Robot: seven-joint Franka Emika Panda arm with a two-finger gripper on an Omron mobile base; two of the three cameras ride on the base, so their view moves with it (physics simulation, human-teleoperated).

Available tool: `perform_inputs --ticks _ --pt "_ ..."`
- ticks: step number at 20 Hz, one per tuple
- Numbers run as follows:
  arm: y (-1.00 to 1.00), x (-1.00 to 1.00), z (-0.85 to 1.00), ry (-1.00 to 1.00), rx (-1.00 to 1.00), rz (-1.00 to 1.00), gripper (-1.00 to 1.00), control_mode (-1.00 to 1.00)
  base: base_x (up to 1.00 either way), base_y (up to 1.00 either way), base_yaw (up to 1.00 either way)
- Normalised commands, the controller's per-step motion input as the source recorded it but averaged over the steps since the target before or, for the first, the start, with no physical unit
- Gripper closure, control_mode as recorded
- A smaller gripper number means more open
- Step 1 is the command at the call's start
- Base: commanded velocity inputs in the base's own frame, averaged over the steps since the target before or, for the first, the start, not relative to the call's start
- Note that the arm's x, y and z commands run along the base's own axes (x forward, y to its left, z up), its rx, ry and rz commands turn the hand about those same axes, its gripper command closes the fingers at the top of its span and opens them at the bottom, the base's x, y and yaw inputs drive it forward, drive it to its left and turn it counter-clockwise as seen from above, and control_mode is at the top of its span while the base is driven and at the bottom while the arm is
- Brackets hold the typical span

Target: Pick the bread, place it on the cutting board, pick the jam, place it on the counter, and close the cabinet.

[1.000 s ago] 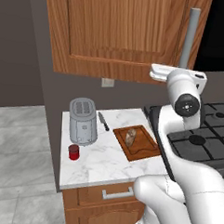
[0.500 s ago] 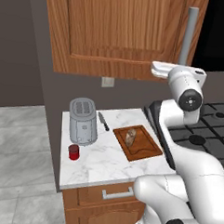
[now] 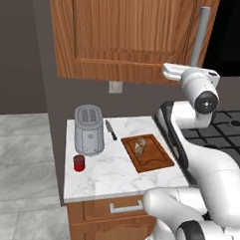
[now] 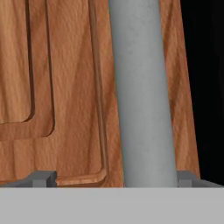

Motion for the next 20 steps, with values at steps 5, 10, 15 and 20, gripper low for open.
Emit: perform_inputs --ticks 5,10,15,20 --pt "-0.02 0.27 0.0 0.0 0.0 0.04 -1.0 -1.0 0.0 0.0 0.0" --pt "-0.02 0.26 0.0 0.0 0.0 0.04 -1.0 -1.0 0.0 0.0 0.0" --pt "0.0 0.29 0.0 0.0 0.0 0.04 -1.0 -1.0 0.0 0.0 0.0" --pt "0.0 0.28 -0.01 0.0 0.0 0.04 -1.0 -1.0 0.0 0.0 0.0"
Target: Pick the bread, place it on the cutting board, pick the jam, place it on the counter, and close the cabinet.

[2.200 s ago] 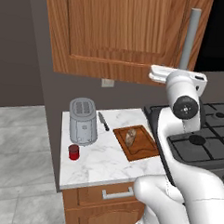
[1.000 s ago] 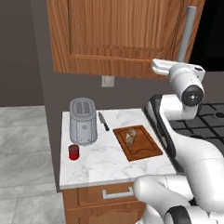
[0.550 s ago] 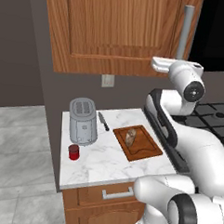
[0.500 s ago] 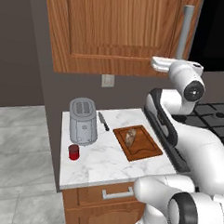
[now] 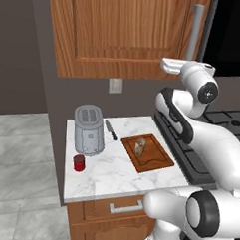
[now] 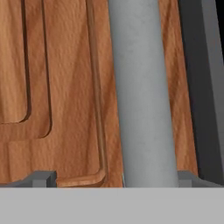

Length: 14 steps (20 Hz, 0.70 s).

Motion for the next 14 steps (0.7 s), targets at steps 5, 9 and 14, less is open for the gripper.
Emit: perform_inputs --ticks 5,9,14 --pt "0.0 0.28 -0.01 0.0 0.0 0.04 -1.0 -1.0 0.0 0.0 0.0" --pt "0.0 0.3 -0.02 0.0 0.0 0.04 -1.0 -1.0 0.0 0.0 0.0" --pt "0.0 0.3 -0.03 0.0 0.0 0.04 -1.0 -1.0 0.0 0.0 0.0"
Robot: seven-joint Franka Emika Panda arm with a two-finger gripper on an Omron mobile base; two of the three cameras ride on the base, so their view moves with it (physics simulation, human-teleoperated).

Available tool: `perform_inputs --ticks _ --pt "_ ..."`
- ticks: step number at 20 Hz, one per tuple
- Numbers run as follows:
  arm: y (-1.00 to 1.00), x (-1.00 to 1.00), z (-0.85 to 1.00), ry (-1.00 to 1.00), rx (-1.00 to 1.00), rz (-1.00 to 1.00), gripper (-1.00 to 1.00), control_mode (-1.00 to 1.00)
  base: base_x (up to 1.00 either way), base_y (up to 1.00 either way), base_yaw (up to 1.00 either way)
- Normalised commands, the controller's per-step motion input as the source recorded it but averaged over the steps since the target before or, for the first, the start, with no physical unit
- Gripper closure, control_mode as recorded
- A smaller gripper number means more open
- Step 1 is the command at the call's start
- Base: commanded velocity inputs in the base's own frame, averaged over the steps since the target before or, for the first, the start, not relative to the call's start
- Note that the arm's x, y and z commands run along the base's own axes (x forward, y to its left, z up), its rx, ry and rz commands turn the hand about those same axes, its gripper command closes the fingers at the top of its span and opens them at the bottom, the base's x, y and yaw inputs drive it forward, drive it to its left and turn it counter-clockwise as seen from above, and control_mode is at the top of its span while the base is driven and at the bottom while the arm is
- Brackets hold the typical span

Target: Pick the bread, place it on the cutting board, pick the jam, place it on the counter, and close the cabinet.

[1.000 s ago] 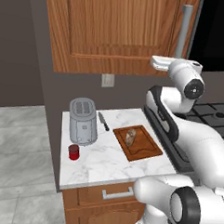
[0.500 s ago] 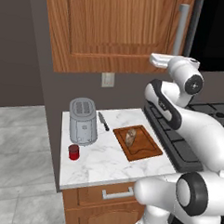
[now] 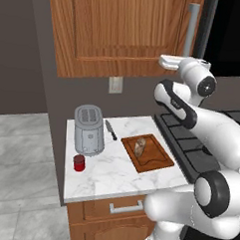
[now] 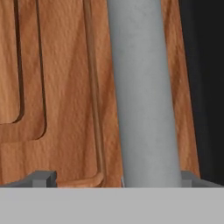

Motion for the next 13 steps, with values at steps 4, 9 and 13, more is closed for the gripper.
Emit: perform_inputs --ticks 4,9,13 --pt "0.0 0.28 -0.01 0.0 0.0 0.03 -1.0 -1.0 0.0 0.0 0.0" --pt "0.0 0.26 0.0 0.0 0.0 0.03 -1.0 -1.0 0.0 0.0 0.0" --pt "0.0 0.23 0.0 0.0 0.0 0.03 -1.0 -1.0 0.0 0.0 0.0"
